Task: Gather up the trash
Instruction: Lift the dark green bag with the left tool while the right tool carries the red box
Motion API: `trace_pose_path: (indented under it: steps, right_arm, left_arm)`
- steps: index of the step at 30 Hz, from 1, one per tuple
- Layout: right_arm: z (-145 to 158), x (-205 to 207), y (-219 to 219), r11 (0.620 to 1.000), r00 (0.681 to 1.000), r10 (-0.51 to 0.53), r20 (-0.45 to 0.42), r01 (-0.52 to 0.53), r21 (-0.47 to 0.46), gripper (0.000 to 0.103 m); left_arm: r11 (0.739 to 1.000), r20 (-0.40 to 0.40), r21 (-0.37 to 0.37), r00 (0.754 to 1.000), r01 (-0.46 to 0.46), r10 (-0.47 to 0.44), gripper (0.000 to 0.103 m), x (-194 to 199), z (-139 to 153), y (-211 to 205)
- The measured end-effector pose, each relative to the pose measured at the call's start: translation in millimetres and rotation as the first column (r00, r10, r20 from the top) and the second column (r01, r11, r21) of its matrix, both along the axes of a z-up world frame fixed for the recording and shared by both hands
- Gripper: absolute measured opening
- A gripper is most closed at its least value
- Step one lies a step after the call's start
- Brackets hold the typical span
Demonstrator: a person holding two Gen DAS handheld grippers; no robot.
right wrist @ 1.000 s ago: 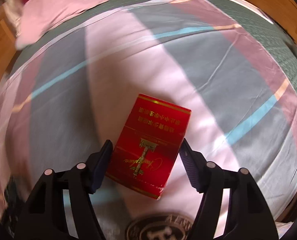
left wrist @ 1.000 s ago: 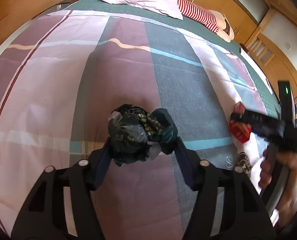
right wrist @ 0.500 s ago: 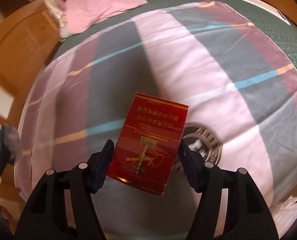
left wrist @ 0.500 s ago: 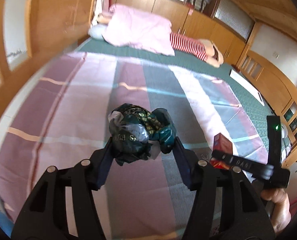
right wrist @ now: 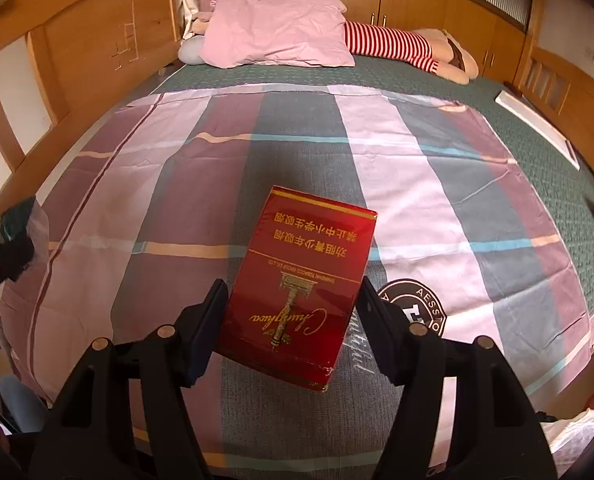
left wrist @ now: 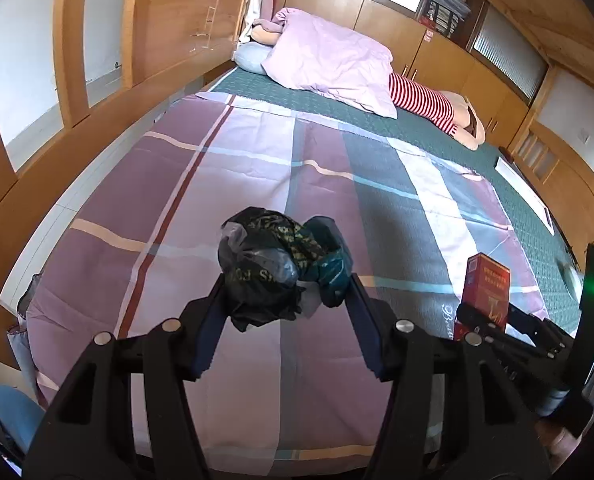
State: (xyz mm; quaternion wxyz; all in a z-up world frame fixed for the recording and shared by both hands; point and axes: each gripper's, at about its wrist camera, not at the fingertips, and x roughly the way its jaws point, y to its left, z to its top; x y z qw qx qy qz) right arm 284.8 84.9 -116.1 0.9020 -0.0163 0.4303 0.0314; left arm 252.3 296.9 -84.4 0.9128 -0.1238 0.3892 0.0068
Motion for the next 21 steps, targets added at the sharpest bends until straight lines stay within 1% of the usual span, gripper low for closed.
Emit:
trace_pose_path:
  steps: [4, 9, 11, 14, 16, 18, 19, 20, 21]
  right_arm:
    - [4, -2, 2, 1.000, 1.000, -0.001, 0.028, 0.002, -0.014, 0.064]
    - [5, -6, 0, 1.000, 0.999, -0.017, 0.042, 0.018, -0.014, 0.064]
    - [8, -9, -4, 0.999, 0.997, -0.038, 0.061, 0.038, -0.003, 0.064]
    - [19, -20, -15, 0.997, 0.992, -0.068, 0.106, 0.064, 0.038, 0.064]
    - [26, -32, -25, 0.994, 0.990, -0.069, 0.123, 0.058, 0.091, 0.064]
    - [33, -47, -36, 0.991, 0.989, -0.067, 0.129, 0.051, 0.122, 0.064]
    - [39, -58, -45, 0.991, 0.989, -0.060, 0.137, 0.042, 0.130, 0.064]
    - [43, -66, -51, 0.990, 0.988, -0.057, 0.144, 0.037, 0.134, 0.064]
    - [49, -76, -61, 0.990, 0.987, -0.055, 0.154, 0.033, 0.141, 0.064]
  left_arm:
    - [1.000, 0.001, 0.001, 1.000, 0.000, 0.000, 0.058, -2, 1, 1]
    - [1.000, 0.003, 0.003, 1.000, 0.005, -0.005, 0.058, -3, 0, 1]
    - [1.000, 0.014, 0.002, 1.000, 0.010, -0.010, 0.058, -2, 0, 1]
    - [1.000, 0.046, 0.010, 0.999, 0.006, -0.007, 0.058, -4, -1, -2]
    - [1.000, 0.053, 0.017, 0.999, -0.005, 0.004, 0.058, -15, -3, -4]
    - [0.997, 0.050, 0.055, 0.997, -0.054, 0.051, 0.058, -39, -3, -10]
    - [0.996, 0.064, 0.056, 0.996, -0.071, 0.067, 0.058, -57, 0, -16]
    - [0.997, 0.073, 0.037, 0.995, -0.065, 0.062, 0.058, -68, 2, -22]
    - [0.999, 0.080, 0.002, 0.996, -0.046, 0.046, 0.058, -83, 4, -31]
